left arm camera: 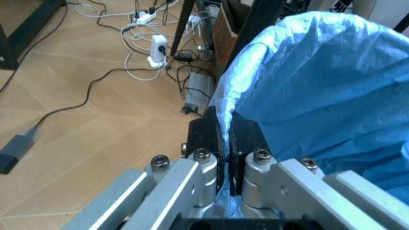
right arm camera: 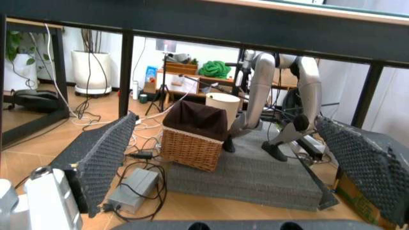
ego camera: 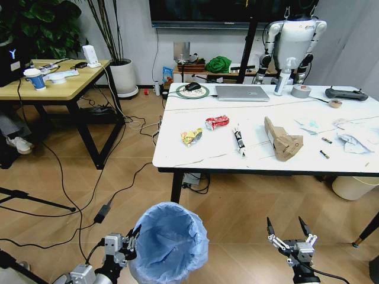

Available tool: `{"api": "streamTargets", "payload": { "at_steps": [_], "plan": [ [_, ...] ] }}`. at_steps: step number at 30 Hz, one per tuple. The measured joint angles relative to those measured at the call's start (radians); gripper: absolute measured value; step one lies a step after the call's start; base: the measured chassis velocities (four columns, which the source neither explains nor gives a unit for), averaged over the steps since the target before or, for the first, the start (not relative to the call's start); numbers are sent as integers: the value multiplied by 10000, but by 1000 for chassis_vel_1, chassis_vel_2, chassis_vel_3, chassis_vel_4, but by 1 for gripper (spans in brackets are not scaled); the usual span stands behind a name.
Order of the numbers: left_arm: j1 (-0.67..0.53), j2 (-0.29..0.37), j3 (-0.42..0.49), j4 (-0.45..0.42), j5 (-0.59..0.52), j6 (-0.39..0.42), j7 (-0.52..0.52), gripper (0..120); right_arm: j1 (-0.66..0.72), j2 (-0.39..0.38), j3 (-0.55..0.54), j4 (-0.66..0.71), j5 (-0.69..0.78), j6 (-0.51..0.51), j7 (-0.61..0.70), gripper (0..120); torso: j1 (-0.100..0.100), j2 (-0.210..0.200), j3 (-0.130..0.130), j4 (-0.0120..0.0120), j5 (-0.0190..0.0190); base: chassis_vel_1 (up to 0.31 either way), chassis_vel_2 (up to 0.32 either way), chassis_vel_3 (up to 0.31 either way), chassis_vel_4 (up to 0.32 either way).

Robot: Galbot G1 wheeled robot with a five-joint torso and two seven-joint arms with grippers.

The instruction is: Pick up the trash bin and place the trash from the table into it.

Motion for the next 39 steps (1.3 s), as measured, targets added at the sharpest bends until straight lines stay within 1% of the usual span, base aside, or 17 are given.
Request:
{"api": "streamTargets", "payload": {
  "at_steps": [6, 10, 14, 16, 20, 24, 36, 38, 39],
  "plan": [
    [8, -29, 7, -3, -76, -64, -25, 0, -14, 12, -4, 0, -1, -3, 0, 100, 117, 272, 153, 0, 0, 0, 0, 0, 0],
    [52, -15, 105, -137, -524, 73, -86, 0, -36, 16, 3, 18, -2, -3, 0, 100, 181, 414, 235, 0, 0, 0, 0, 0, 0],
    [104, -18, 295, -282, -1080, 263, -152, 0, -75, 31, 16, 35, -14, 9, 0, 100, 275, 652, 376, 0, 0, 0, 0, 0, 0],
    [112, -17, 310, -288, -1134, 282, -163, 0, -83, 34, 16, 35, -15, 12, 0, 100, 286, 679, 392, 0, 0, 0, 0, 0, 0],
    [161, 2, 363, -364, -1332, 331, -179, 0, -115, 42, 29, 44, -19, 28, 0, 100, 392, 918, 526, 0, 0, 0, 0, 0, 0],
    [237, 7, 426, -438, -1409, 361, -204, 0, -122, 40, 40, 44, -20, 38, 0, 100, 466, 1078, 608, 0, 0, 0, 0, 0, 0],
    [351, -31, 395, -537, -1387, 327, -235, 0, -100, 59, -12, 16, -40, 61, -7, 100, 738, 1708, 969, 0, 0, 0, 0, 0, 0],
    [354, -32, 395, -538, -1382, 326, -234, 0, -101, 56, -12, 17, -40, 61, -7, 100, 748, 1730, 982, 0, 0, 0, 0, 0, 0],
    [367, -30, 396, -541, -1350, 322, -231, 0, -105, 32, -9, 18, -39, 61, -7, 100, 796, 1836, 1041, 0, 0, 0, 0, 0, 0]
  ]
}}
